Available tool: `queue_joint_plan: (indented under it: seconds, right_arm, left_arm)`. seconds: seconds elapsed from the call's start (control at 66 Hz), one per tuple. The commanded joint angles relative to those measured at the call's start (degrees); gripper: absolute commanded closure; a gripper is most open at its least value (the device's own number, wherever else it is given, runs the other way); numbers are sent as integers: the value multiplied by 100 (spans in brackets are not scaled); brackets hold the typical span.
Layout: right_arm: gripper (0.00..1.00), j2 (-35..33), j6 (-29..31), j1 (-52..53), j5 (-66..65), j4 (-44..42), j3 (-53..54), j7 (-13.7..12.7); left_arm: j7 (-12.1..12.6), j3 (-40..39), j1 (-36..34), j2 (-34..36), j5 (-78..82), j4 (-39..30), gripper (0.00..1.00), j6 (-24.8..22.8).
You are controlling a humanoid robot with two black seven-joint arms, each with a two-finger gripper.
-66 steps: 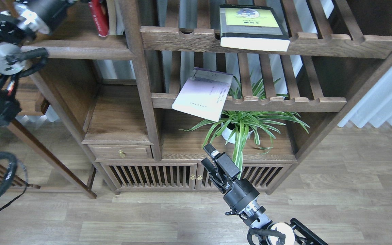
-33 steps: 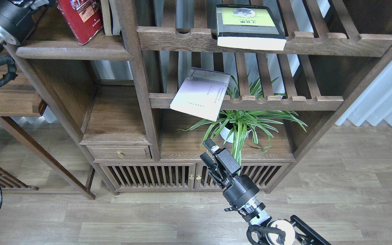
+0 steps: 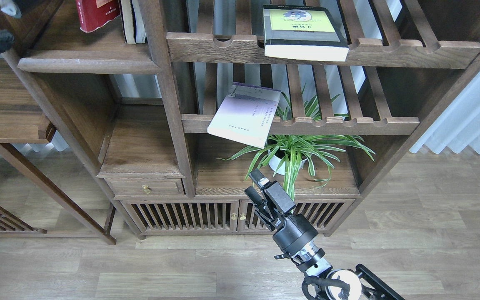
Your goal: Organize books on shelf
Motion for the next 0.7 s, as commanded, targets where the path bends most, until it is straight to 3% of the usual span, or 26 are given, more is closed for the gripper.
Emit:
queue_joint_plan:
  seconds: [0.0, 0.682]
  right_arm:
    - [0, 0, 0, 1, 6, 8, -7, 0]
    - [0, 0, 0, 9, 15, 34, -16, 0]
  left_arm:
    - [-5, 18, -18, -22, 0, 69, 0, 0]
    - [56, -43, 17, 224, -53, 60, 0, 13]
